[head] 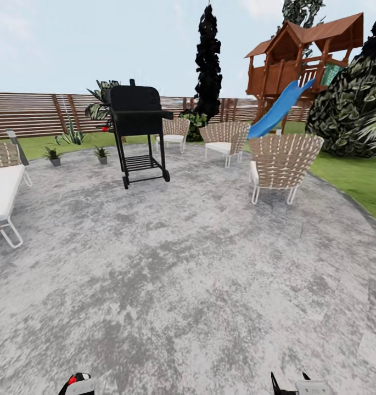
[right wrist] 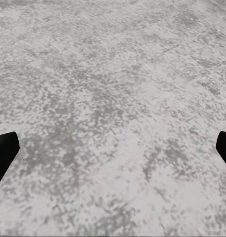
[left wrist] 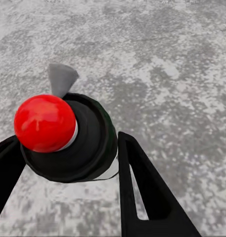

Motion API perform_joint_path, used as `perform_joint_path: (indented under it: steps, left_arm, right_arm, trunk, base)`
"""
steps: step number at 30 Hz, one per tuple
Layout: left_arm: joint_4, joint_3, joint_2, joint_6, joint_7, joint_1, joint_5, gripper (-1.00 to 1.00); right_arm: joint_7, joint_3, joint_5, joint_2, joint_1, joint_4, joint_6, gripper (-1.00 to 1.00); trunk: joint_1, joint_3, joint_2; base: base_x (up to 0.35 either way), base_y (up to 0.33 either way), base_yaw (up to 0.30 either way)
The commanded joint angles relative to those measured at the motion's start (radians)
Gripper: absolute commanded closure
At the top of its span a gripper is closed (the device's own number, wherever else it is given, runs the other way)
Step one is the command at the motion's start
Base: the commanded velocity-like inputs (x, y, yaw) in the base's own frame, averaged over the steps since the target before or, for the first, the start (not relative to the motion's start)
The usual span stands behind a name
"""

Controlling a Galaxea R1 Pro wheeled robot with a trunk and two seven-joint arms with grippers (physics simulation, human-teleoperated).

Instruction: Pick up the pesticide atomizer in the garden and spray insectifuge to fully cover both potted plants in the garden.

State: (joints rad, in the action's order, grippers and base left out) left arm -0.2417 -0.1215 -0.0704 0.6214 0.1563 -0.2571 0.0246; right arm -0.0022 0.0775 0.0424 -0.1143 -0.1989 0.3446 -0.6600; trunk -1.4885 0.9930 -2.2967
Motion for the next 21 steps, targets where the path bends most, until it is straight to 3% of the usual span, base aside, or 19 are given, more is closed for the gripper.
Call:
perform_joint_path:
  steps: [1,7,21]
  left_arm:
    - [0.001,-0.001,0.0,0.003,0.003,-0.001,0.003,1.0]
    - [0.001,-0.001,0.0,0.003,0.003,-0.001,0.003,1.0]
    - [0.001,-0.002,0.0,0.003,0.004,-0.001,0.003,1.0]
  right_arm:
    - [0.0,0.004,0.004,0.001,0.0,0.0,-0.003,-1.0]
    - [-0.002,0.002,0.005,0.002,0.0,-0.004,-0.003,-1.0]
    - [-0.001,0.0,0.008,0.002,0.0,-0.006,-0.004,-1.0]
  trunk:
    - [0.0,0.001,0.0]
    - [0.0,0.001,0.0]
    - [0.0,0.01,0.0]
  base:
    - [0.303,0.152,0.009]
    - [0.303,0.152,0.082]
    - [0.317,0.092,0.242]
